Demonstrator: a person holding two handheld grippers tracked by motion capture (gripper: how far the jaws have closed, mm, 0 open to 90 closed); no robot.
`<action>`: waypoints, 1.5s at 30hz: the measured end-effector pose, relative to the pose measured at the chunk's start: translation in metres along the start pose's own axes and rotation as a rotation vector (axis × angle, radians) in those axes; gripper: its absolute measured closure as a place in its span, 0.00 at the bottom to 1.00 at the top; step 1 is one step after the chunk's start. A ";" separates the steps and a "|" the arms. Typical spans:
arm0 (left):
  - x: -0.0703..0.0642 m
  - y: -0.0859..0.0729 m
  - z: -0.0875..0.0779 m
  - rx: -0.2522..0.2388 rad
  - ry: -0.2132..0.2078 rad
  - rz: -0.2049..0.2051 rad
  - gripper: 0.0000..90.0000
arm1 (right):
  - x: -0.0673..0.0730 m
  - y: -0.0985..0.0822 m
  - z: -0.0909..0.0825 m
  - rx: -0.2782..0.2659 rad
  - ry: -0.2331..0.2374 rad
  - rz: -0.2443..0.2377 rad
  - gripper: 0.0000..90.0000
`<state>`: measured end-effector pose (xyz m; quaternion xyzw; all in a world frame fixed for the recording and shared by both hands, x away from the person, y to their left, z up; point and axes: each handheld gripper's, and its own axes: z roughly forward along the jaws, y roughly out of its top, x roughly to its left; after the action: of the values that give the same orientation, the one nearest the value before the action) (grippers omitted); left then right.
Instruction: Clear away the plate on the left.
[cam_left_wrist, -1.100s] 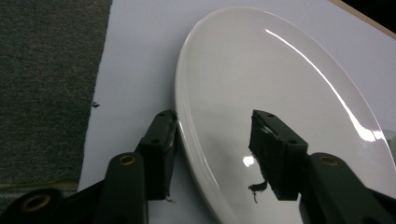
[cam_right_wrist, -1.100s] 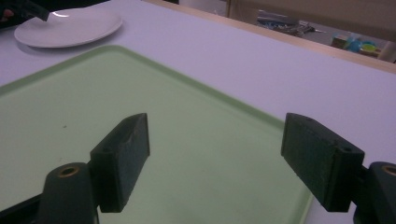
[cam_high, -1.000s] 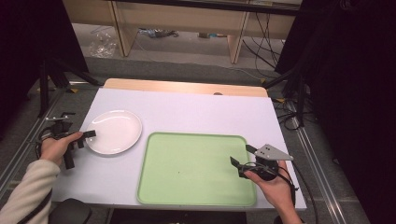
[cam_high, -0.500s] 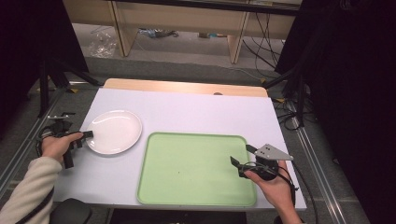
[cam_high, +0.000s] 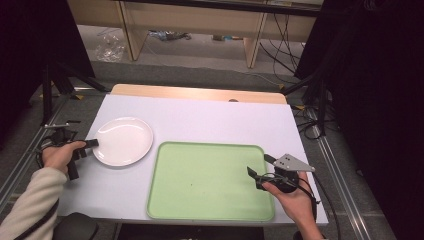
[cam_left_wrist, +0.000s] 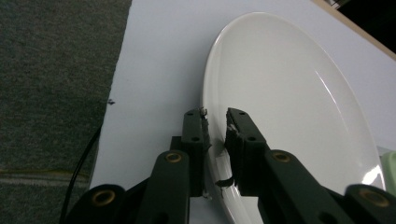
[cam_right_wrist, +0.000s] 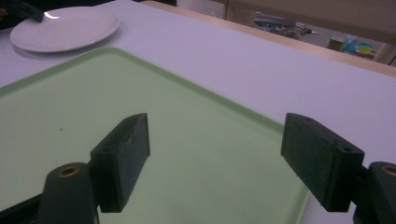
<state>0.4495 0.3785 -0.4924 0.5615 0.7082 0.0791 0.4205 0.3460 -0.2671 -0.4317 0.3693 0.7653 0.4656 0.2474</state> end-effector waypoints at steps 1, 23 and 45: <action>-0.002 0.001 -0.001 -0.007 0.001 0.010 0.86 | 0.000 0.000 0.000 0.000 0.000 0.001 0.27; -0.010 0.005 -0.019 -0.101 -0.177 -0.090 0.96 | 0.001 0.001 -0.001 0.005 0.003 0.011 0.29; -0.004 0.002 -0.017 -0.087 -0.245 -0.168 0.97 | 0.001 0.001 -0.001 0.000 0.004 0.014 0.29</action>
<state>0.4398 0.3821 -0.4785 0.4868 0.6921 0.0052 0.5329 0.3450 -0.2669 -0.4303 0.3739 0.7632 0.4679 0.2426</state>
